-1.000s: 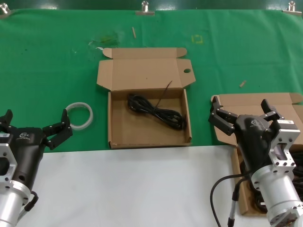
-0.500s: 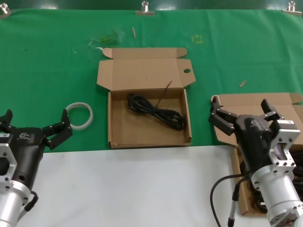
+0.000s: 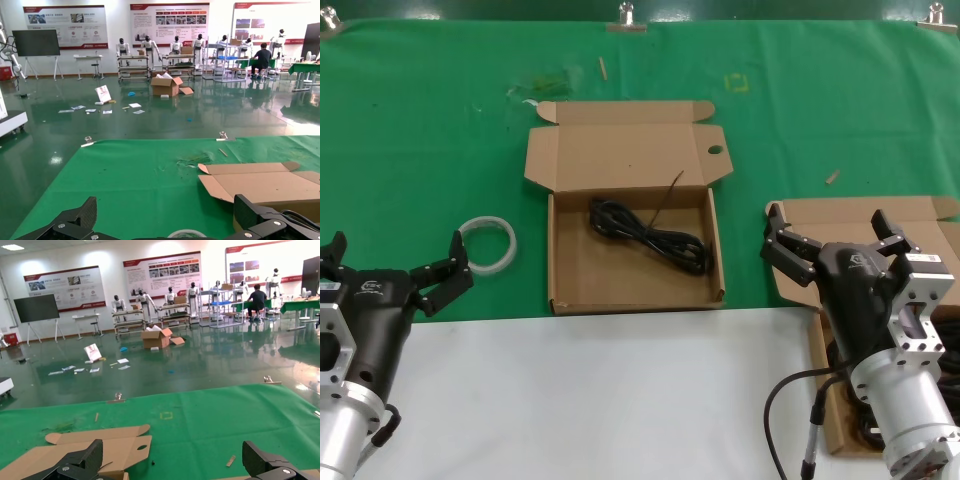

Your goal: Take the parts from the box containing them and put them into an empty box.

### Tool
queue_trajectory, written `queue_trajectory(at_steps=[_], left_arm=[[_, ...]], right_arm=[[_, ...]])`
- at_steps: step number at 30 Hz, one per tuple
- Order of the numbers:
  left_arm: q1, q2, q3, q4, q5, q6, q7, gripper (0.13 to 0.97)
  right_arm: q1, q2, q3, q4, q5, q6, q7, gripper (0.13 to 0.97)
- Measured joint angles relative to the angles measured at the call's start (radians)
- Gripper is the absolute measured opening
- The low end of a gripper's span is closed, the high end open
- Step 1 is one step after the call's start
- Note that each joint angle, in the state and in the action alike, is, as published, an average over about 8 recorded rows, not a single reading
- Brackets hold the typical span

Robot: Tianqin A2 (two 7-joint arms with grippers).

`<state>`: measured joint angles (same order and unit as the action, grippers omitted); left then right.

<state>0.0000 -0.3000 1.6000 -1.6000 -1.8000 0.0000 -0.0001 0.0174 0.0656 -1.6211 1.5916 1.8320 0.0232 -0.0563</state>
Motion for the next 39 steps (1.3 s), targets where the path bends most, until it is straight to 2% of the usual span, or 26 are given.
queue_trajectory(at_steps=[39], left_arm=[[0.0, 0.0, 0.0, 0.0, 0.0, 0.0, 0.0, 0.965]], right_arm=[[0.0, 0.0, 0.0, 0.0, 0.0, 0.0, 0.0, 0.966]])
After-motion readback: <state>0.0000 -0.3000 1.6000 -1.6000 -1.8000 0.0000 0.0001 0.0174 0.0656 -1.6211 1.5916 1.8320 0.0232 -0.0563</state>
